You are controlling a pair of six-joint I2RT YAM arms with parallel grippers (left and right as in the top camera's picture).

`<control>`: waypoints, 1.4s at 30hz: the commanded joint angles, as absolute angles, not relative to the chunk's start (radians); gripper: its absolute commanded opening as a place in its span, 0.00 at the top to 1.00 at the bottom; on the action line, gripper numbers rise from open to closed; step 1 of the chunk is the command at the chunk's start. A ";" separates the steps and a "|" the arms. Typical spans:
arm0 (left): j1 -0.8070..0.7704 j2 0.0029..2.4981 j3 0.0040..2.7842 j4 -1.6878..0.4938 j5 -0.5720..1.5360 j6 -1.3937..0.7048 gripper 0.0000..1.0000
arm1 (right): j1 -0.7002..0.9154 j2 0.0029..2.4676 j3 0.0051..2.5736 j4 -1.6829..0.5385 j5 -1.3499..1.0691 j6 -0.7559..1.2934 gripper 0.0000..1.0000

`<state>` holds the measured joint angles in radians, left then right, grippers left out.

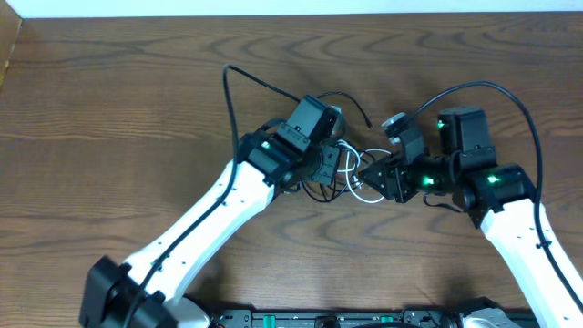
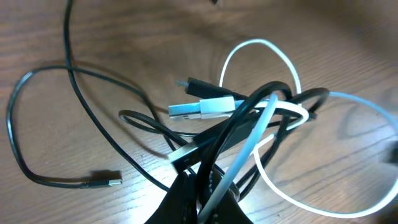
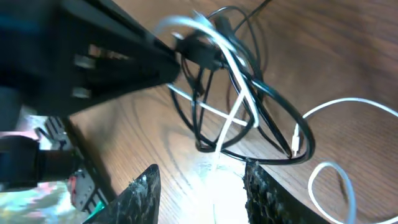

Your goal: Untangle cables

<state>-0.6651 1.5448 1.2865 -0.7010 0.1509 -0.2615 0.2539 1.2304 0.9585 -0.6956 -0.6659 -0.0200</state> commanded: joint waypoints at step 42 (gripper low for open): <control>-0.669 1.324 1.281 -0.678 0.315 -0.255 0.93 | 0.290 1.231 0.961 -0.671 -0.579 -0.113 0.43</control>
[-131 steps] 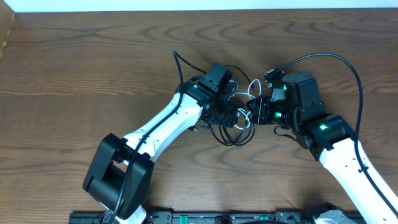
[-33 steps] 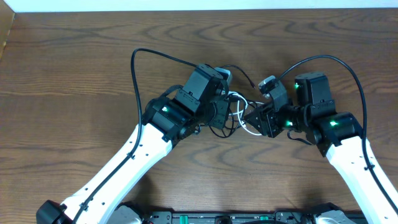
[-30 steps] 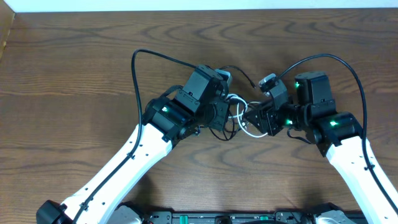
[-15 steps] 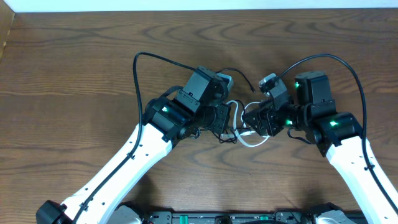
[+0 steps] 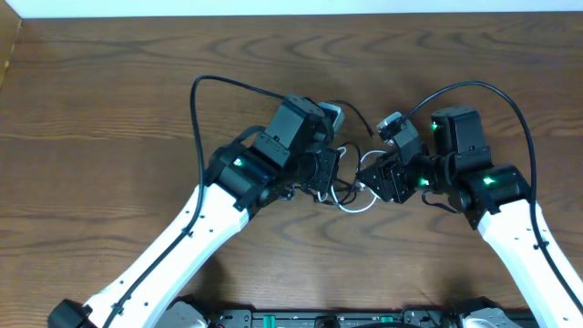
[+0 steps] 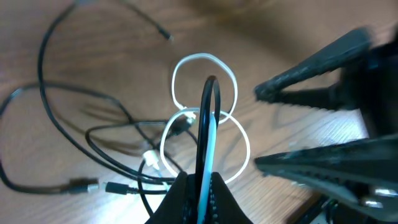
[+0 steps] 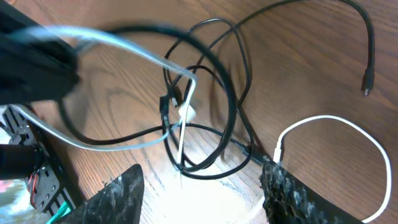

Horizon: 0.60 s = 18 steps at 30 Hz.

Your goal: Untangle cables

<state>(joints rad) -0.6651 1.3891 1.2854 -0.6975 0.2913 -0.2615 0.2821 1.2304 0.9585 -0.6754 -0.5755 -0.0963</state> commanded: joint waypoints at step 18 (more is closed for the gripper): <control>-0.669 1.159 1.281 -0.588 0.468 -0.255 0.93 | 0.290 1.231 0.961 -0.463 -0.624 0.015 0.71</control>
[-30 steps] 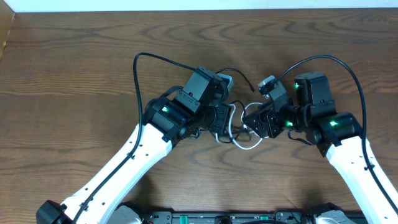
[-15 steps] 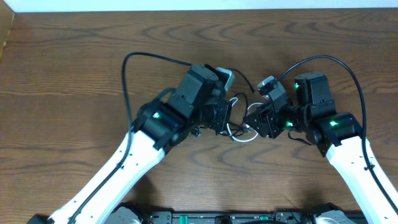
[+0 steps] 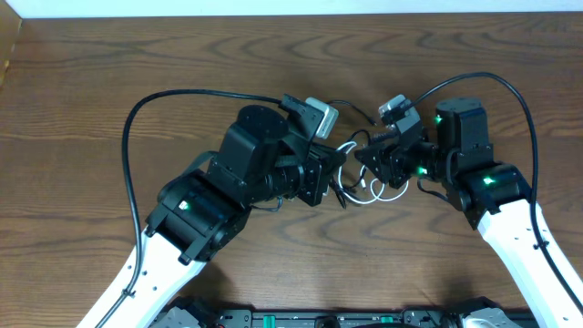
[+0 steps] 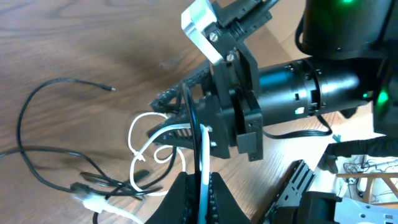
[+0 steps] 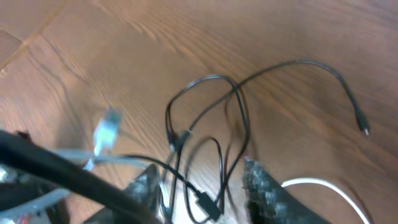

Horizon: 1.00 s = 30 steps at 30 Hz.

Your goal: Untangle cables

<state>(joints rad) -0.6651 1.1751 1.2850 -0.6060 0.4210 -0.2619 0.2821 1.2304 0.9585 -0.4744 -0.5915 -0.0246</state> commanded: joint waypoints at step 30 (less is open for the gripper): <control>-0.666 1.218 1.280 -0.748 0.170 -0.254 0.92 | 0.289 1.163 1.221 -0.464 -0.140 0.194 0.99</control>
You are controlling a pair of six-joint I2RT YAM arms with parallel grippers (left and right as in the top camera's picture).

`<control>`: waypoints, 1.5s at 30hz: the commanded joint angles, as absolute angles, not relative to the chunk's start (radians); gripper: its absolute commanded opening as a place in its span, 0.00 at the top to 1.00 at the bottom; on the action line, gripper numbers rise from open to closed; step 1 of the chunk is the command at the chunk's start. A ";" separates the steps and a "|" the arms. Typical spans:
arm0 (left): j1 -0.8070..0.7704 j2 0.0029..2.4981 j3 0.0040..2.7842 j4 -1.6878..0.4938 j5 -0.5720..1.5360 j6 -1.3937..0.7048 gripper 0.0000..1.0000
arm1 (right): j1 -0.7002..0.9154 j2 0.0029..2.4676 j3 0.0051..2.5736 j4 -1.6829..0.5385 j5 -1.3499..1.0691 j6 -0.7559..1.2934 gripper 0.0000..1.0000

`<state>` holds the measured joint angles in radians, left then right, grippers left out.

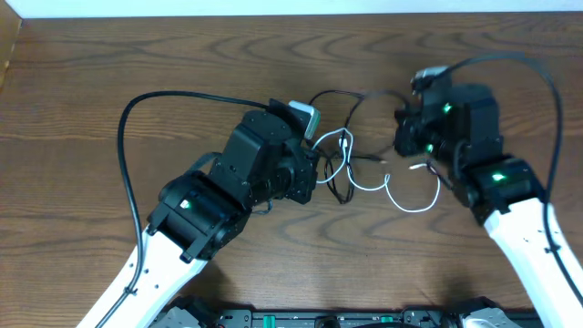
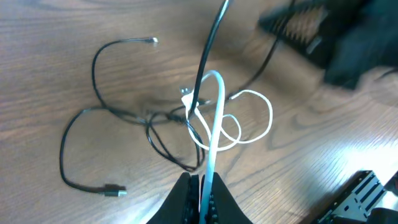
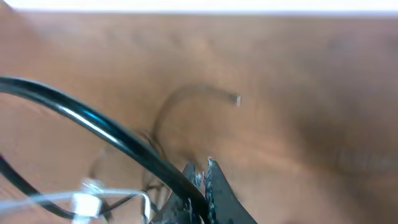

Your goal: Untangle cables

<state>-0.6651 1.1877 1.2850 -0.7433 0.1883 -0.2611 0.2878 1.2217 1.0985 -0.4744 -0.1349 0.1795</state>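
Note:
A knot of black and white cables [image 1: 351,164] lies on the wooden table between my two arms. My left gripper [image 1: 317,171] [image 2: 202,186] is shut on a white cable [image 2: 214,106], with a black cable [image 2: 214,37] running up out of the same grip. Loose white loops [image 1: 401,202] trail to the right. A black cable end with a plug [image 2: 112,191] rests on the wood at the left. My right gripper [image 1: 405,141] [image 3: 202,180] is shut on a thick black cable [image 3: 93,118], right of the knot. The right wrist view is blurred.
The wooden tabletop [image 1: 109,82] stretches out on all sides of the knot. My left arm's own black lead [image 1: 127,128] arches over the table's left half. The right arm's lead [image 1: 547,82] arches at the far right. A black rail [image 1: 319,319] runs along the front edge.
My right gripper was open against the hanging cables; now it is shut on a black cable and sits farther right and back. The knot is spread wider between the arms.
First my left gripper was shut on a bundle low over the table, with the right open beside it. Then the left held white and black strands higher, the right open close by. Now both are shut on cables, with the knot stretched out.

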 commanded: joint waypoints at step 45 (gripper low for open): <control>-0.667 1.327 1.280 -0.679 0.314 -0.218 0.08 | 0.278 1.263 1.504 -0.745 -0.297 0.179 0.99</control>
